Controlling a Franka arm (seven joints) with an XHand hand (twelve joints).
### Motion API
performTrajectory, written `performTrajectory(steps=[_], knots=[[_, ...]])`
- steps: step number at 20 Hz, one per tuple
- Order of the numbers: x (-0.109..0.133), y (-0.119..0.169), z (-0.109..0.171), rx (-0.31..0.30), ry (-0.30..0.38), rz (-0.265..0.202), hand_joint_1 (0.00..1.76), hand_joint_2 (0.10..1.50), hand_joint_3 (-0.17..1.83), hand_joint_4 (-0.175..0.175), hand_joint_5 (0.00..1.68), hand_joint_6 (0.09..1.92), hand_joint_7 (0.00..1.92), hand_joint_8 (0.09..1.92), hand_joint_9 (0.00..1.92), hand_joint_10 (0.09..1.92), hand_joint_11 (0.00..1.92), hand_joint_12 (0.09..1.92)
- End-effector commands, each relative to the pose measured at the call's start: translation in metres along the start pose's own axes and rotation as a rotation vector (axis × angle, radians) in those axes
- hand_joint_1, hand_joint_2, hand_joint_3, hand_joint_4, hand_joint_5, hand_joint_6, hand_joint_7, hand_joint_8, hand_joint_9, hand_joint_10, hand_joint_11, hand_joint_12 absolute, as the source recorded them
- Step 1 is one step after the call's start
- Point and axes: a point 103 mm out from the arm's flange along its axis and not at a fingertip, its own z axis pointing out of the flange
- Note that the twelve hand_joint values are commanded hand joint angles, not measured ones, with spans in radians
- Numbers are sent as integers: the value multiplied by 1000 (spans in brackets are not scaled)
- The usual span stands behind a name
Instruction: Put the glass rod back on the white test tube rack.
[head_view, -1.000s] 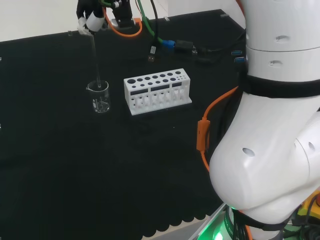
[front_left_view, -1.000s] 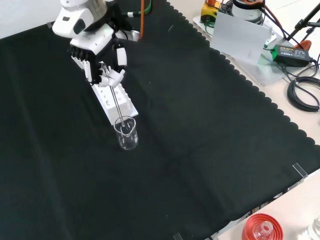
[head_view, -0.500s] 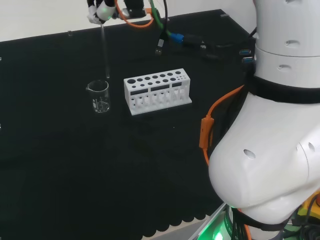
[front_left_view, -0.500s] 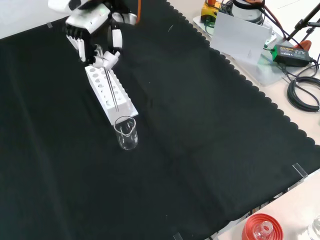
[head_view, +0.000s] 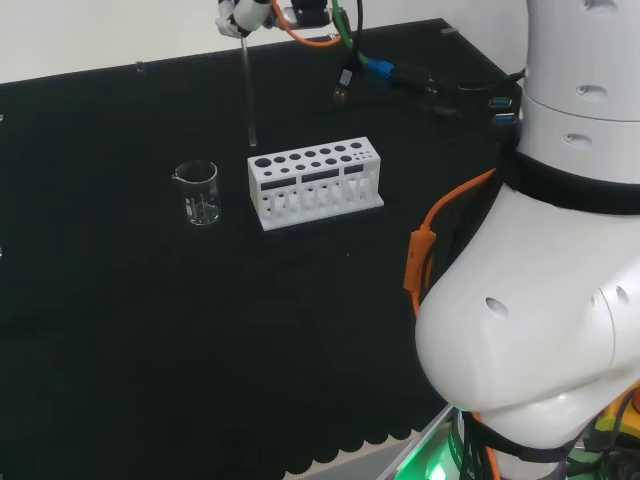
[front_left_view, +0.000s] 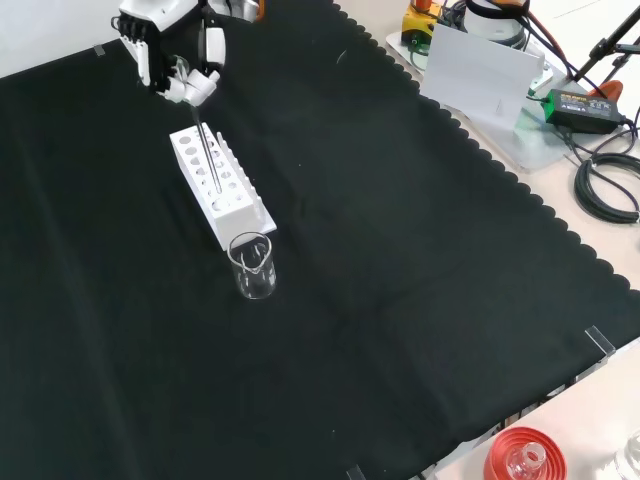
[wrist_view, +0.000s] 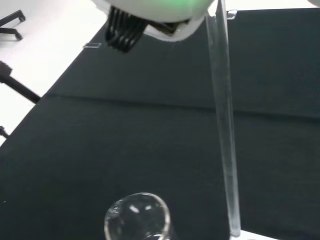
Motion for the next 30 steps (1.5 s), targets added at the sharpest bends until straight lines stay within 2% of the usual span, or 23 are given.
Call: performTrajectory(steps=[1,7,15,30], knots=[[-30,-12,-5,-11,11,44,1193,679,789,-175,1094,1028,1556,859,1765,582,1667,734],[-56,-24,-9,-19,15,86,1193,679,789,-175,1094,1028,1556,859,1764,583,1667,734],[-76,-35,-7,-19,11,122,1193,679,789,-175,1094,1028,1556,858,1764,583,1667,735],[-82,-35,-2,-1,7,134,1192,679,788,-175,1094,1029,1556,858,1764,585,1668,735]])
